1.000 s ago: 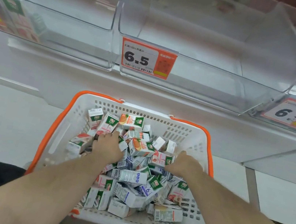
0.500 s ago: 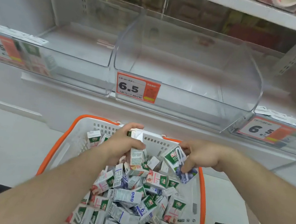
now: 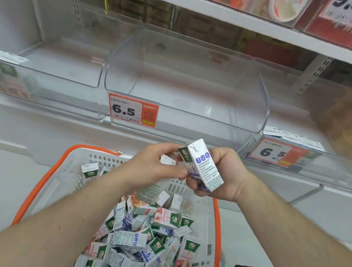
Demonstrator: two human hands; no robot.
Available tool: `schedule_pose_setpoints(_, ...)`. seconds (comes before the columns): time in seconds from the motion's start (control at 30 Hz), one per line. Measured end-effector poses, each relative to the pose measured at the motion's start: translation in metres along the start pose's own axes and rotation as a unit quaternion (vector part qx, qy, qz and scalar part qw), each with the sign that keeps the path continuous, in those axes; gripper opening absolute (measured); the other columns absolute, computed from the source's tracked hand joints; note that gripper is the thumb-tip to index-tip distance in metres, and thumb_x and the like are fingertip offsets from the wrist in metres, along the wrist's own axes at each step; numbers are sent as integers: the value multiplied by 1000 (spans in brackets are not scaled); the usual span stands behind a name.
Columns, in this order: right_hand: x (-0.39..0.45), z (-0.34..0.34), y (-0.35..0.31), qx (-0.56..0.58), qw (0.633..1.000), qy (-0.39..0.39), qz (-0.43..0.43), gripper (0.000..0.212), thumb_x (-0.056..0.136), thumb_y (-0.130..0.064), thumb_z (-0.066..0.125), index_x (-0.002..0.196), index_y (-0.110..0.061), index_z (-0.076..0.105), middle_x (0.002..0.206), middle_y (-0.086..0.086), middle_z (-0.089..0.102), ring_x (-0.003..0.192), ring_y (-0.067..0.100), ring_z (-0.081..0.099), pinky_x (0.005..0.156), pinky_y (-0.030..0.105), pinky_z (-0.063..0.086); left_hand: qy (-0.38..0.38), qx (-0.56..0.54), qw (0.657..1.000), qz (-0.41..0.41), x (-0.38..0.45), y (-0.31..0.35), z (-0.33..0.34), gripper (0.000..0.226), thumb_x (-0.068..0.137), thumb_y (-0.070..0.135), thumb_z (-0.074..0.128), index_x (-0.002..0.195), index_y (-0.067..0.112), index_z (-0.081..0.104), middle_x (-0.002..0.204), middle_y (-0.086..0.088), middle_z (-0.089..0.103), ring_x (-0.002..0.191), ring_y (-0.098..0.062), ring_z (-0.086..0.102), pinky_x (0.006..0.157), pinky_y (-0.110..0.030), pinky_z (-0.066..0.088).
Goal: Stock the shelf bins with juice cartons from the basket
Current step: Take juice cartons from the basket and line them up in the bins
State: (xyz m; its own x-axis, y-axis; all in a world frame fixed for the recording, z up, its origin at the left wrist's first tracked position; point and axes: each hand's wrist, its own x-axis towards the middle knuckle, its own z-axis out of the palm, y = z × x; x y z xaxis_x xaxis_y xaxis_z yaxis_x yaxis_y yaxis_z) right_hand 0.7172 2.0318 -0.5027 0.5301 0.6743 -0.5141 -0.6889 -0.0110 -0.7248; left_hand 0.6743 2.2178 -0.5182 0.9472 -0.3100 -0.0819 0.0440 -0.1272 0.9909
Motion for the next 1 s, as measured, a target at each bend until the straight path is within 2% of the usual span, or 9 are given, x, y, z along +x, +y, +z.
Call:
schedule_pose_setpoints(0.13, -4, -2, 2, 11, 1000, -5, 14, 49, 57, -22, 38, 82, -2, 74, 76, 27, 67, 43, 26, 57, 39, 13, 31, -40, -21, 998, 37, 5, 5, 8, 32, 78, 18, 78, 109, 21, 71, 74, -8, 69, 79, -16, 64, 91, -28, 48)
schedule_pose_setpoints(0.2, -7, -5, 4, 16, 1000, 7, 9, 53, 63, -22, 32, 87, -4, 76, 80, 28, 68, 47, 27, 57, 40, 15, 36, -37, -58, 997, 40, 6, 10, 12, 34, 77, 12, 78, 108, 24, 73, 80, -16, 70, 74, -19, 62, 82, -22, 51)
schedule_pose_setpoints(0.33, -17, -11, 6, 30, 999, 31, -32, 51, 67, -23, 37, 95, -9, 77, 81, 15, 68, 66, 30, 63, 57, 26, 45, -16, -84, 996, 39, 8, 24, 22, 33, 81, -3, 71, 109, 13, 70, 85, 1, 74, 65, -7, 65, 65, -20, 50)
schedule_pose_setpoints(0.4, -22, -13, 3, 44, 996, 58, -43, 50, 71, -22, 41, 105, -5, 73, 90, 20, 68, 73, 36, 69, 53, 29, 55, 25, -41, 997, 59, 9, 30, 24, 38, 79, 2, 76, 105, 29, 70, 93, 4, 75, 80, -7, 69, 74, -24, 52)
schedule_pose_setpoints(0.5, -33, -13, -1, -63, 978, 185, -79, 41, 90, -24, 42, 118, -8, 67, 106, 19, 67, 85, 36, 69, 64, 37, 57, 99, 108, 984, 100, 12, 30, 25, 53, 75, 14, 82, 99, 56, 60, 100, 15, 67, 100, -4, 62, 88, -28, 48)
schedule_pose_setpoints(0.63, -55, -10, -7, -100, 900, 362, -223, 27, 88, -18, 51, 110, -10, 65, 95, 13, 67, 82, 30, 68, 71, 39, 52, 158, 125, 972, 121, 18, 26, 37, 56, 75, 16, 82, 101, 58, 56, 100, 10, 60, 96, -2, 57, 86, -25, 48)
schedule_pose_setpoints(0.77, -75, 8, -9, -231, 814, 431, -314, 40, 66, -31, 56, 105, -29, 63, 94, -4, 64, 89, 21, 65, 73, 33, 49, 192, 122, 966, 122, 29, 25, 56, 47, 77, 19, 80, 100, 56, 60, 97, 8, 59, 91, -7, 58, 81, -30, 51)
schedule_pose_setpoints(0.9, -79, 20, -2, -428, 703, 487, -290, 74, 65, -66, 63, 134, -44, 49, 120, -17, 51, 103, 1, 53, 86, 22, 43, 200, 148, 959, 139, 44, 30, 78, 32, 73, 28, 73, 104, 37, 70, 90, 7, 58, 88, -1, 55, 76, -20, 46)
schedule_pose_setpoints(1.0, -82, 13, -8, -485, 643, 521, -280, 55, 77, -46, 70, 130, -37, 58, 121, -13, 58, 110, 1, 51, 94, 20, 39, 188, 161, 954, 172, 55, 41, 98, 37, 71, 22, 64, 105, 35, 71, 87, 7, 60, 88, 1, 54, 70, -11, 40)
